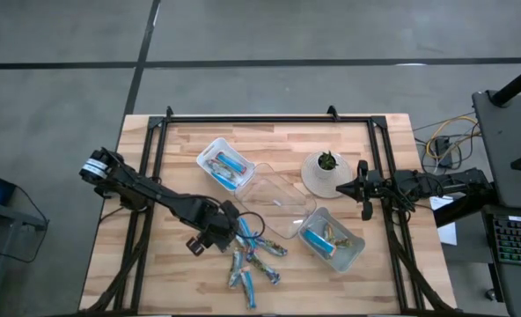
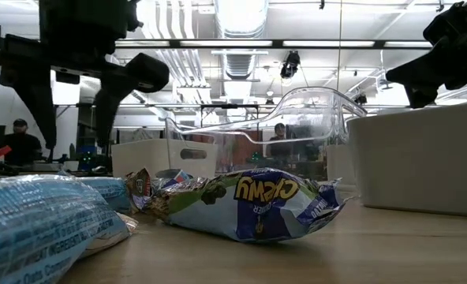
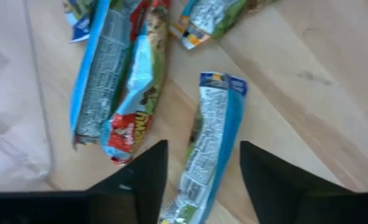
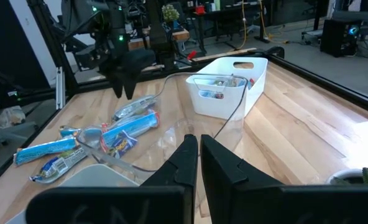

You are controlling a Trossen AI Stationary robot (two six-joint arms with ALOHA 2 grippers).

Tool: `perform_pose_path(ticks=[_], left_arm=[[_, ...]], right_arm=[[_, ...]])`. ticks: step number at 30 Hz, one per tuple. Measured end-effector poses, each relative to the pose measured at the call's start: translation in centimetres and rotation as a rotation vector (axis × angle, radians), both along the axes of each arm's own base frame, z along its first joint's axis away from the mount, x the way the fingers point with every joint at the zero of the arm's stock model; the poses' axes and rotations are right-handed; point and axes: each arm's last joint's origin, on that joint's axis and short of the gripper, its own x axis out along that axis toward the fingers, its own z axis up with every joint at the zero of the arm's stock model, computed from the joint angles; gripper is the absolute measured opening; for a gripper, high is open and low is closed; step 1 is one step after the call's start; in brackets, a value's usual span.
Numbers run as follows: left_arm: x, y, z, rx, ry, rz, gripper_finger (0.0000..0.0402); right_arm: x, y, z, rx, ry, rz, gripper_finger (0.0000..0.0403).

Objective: Pick and place Granola Bars by type
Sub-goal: Put the blue granola bar into the transparent bin

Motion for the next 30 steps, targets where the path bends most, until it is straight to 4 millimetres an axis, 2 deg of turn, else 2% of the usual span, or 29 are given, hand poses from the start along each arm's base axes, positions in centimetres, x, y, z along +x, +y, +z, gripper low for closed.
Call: perform_pose_path(ticks=[4, 7, 17, 30], left_arm=[[0.0, 0.0, 0.0, 0.013, -0.005, 0.004, 0.0224], [-0.2, 0.1, -0.3, 0.02, 0.004, 0.004, 0.0238], [-0.9, 0.6, -1.9, 0.103, 0.009, -0.006, 0.0241], [-1.8, 0.9, -4.0, 0.109, 0.016, -0.006, 0.0241]], right_arm=[[0.0, 0.0, 0.0, 0.0, 0.0, 0.0, 0.0013], [0.0, 0.0, 0.0, 0.0, 0.0, 0.0, 0.0013], [0.0, 0.0, 0.0, 0.0, 0.0, 0.0, 0.0013], [0.0, 0.0, 0.0, 0.0, 0.0, 0.0, 0.0013]])
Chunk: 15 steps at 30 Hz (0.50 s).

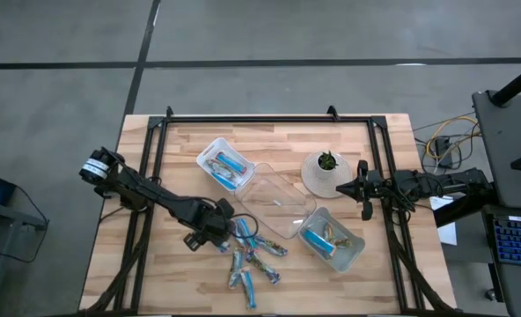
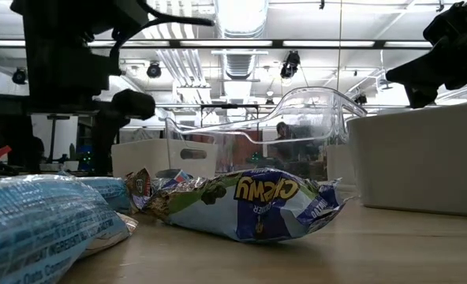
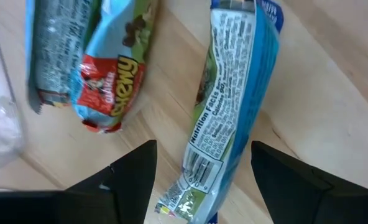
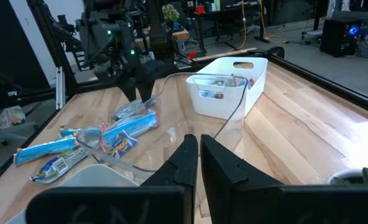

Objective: Pick and place Granola Bars by type
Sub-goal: Put the blue granola bar into the transparent bin

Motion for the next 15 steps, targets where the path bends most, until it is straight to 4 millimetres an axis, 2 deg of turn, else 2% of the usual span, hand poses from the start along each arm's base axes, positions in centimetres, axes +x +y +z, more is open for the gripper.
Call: perform_pose_path(ticks=[9, 15], left_arm=[[-0.7, 0.3, -1.3, 0.003, 0.014, -0.002, 0.024], [-0.9, 0.4, -1.6, -0.008, 0.007, -0.003, 0.0225]], right_arm=[[0.0, 0.0, 0.0, 0.0, 0.0, 0.0, 0.0013], [0.0, 0.0, 0.0, 0.0, 0.001, 0.0, 0.0013]])
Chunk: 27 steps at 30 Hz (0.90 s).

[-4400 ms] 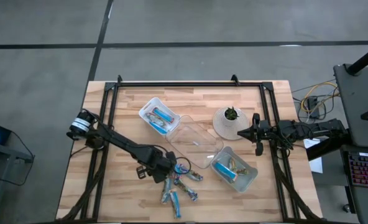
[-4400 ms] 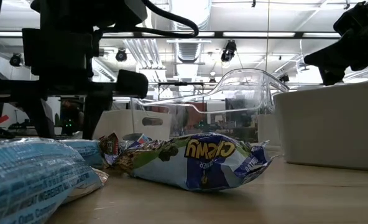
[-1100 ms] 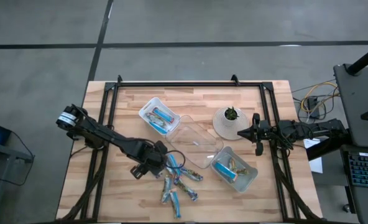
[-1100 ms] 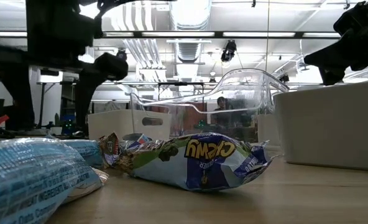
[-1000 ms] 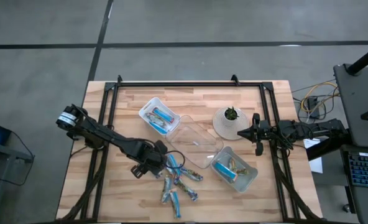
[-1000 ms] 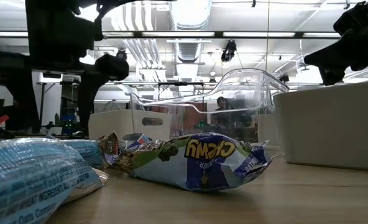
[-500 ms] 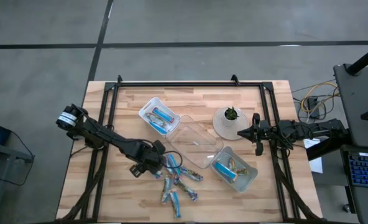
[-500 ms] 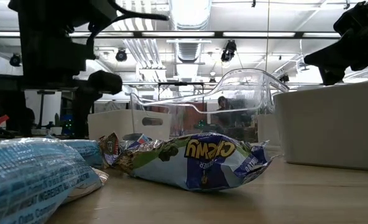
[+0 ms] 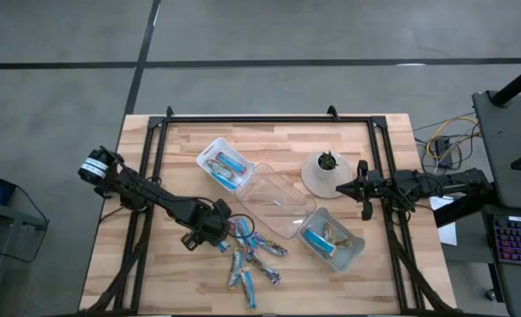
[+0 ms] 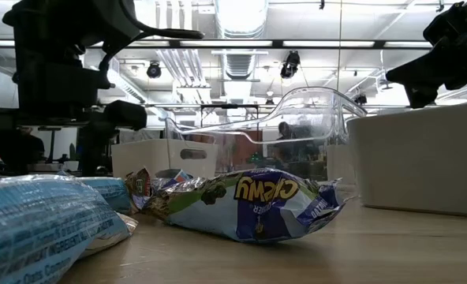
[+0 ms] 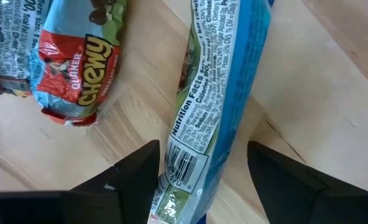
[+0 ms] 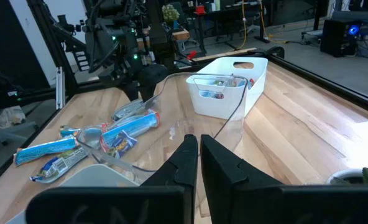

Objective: Pick and place Granola Bars by type
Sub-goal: Put the blue granola bar into the transparent bin

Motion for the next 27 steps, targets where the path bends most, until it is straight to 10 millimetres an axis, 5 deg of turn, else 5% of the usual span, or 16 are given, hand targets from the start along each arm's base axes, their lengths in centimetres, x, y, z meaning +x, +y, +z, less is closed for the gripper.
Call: perform_pose_path(ticks=[27], left_arm=[[-0.33, -0.01, -0.5, -0.056, 0.03, 0.023, 0.0204]], right_arm=[[0.0, 0.0, 0.01, 0.0, -0.001, 0.0, 0.0013]])
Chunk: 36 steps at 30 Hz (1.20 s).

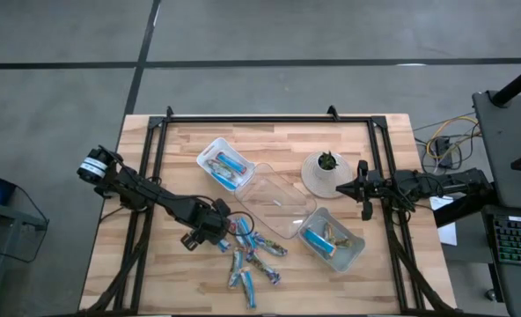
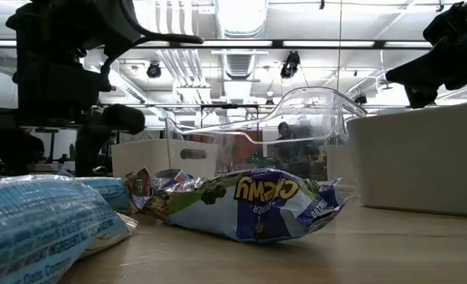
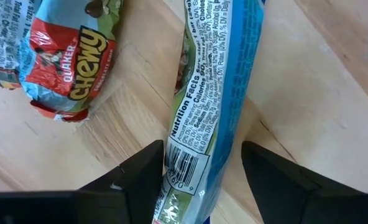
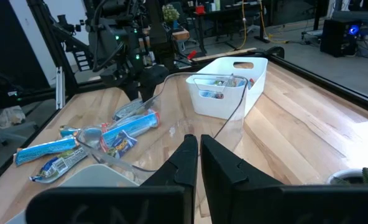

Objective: Pick and place Granola Bars by type
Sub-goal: Put the blue granola bar into the transparent bin

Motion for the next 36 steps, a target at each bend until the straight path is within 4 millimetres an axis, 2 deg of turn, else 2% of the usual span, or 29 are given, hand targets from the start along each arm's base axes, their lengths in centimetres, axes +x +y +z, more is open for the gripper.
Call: perform_pose_path(ticks=[21, 36], left_arm=[[-0.09, -0.16, 0.16, -0.036, 0.036, -0.009, 0.004], [-0.08, -0.15, 0.23, -0.04, 0.041, -0.004, 0.0028]], right_arm=[[0.0, 0.0, -0.01, 0.0, 0.001, 0.0, 0.0013], [0.0, 0.0, -0.01, 0.0, 0.001, 0.0, 0.0013]])
